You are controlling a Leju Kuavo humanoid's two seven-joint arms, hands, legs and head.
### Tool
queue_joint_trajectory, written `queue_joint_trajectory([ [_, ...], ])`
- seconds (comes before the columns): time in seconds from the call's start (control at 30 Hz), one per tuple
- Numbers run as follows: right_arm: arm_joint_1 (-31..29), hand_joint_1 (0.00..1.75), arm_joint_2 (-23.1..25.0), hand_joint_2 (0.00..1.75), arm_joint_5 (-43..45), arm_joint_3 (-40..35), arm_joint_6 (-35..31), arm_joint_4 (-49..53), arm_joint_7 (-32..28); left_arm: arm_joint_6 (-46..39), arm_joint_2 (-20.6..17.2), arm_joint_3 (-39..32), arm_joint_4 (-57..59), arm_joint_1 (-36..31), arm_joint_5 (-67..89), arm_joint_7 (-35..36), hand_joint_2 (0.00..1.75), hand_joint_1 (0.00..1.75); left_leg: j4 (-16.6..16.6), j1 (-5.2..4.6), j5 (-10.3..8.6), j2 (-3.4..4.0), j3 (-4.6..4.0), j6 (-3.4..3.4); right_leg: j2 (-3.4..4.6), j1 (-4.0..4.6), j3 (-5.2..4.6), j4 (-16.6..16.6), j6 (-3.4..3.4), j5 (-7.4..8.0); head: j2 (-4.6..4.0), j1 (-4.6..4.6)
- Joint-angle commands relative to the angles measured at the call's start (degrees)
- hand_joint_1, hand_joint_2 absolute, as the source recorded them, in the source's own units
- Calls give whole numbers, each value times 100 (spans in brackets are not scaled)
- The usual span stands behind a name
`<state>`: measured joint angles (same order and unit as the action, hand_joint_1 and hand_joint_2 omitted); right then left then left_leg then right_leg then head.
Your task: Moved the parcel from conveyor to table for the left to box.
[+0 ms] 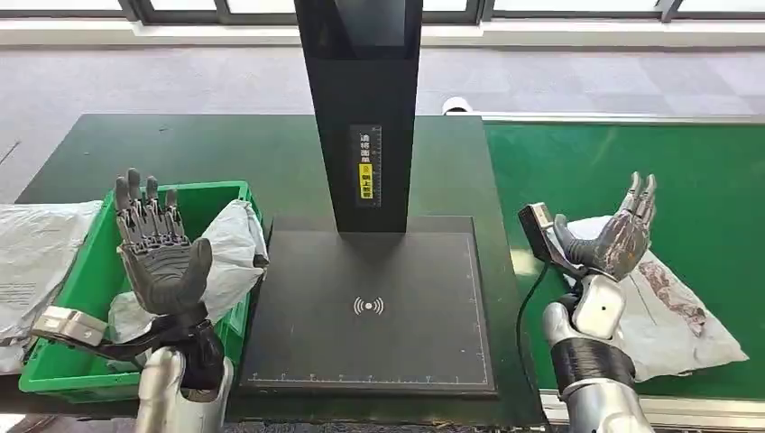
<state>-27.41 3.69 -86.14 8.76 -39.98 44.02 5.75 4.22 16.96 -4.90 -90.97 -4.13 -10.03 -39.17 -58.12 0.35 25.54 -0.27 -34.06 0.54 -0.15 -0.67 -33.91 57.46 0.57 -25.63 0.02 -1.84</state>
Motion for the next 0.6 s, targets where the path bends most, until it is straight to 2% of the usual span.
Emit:
queue_joint_trajectory([
  [0.03,-357,0,-48,175,-6,295,-2,-692,31,-23,22,167,286,97,19,16,175,0,7,-4,1,6,10,-2,5,-3,8,-6,0,0,-2,0],
  [0.13,-357,0,-48,175,-6,295,-2,-692,31,-23,22,167,286,97,19,16,175,0,7,-3,-1,1,8,-2,-2,-3,9,-7,0,0,-2,0],
  [0.27,-693,0,-176,175,112,425,147,-1660,136,-10,9,148,260,173,25,24,175,0,14,-4,0,9,19,-3,6,-4,19,-15,-1,2,-2,0],
  [0.43,-939,0,-262,175,58,477,1748,-2263,762,25,-39,68,346,88,92,28,175,0,6,-4,-1,4,11,-2,2,-4,11,-7,0,1,-2,0],
  [0.6,-949,0,-276,175,43,474,1952,-2339,866,31,-50,79,387,58,148,32,175,0,12,-5,-1,7,13,-2,4,-5,13,-11,-2,2,-2,0],
])
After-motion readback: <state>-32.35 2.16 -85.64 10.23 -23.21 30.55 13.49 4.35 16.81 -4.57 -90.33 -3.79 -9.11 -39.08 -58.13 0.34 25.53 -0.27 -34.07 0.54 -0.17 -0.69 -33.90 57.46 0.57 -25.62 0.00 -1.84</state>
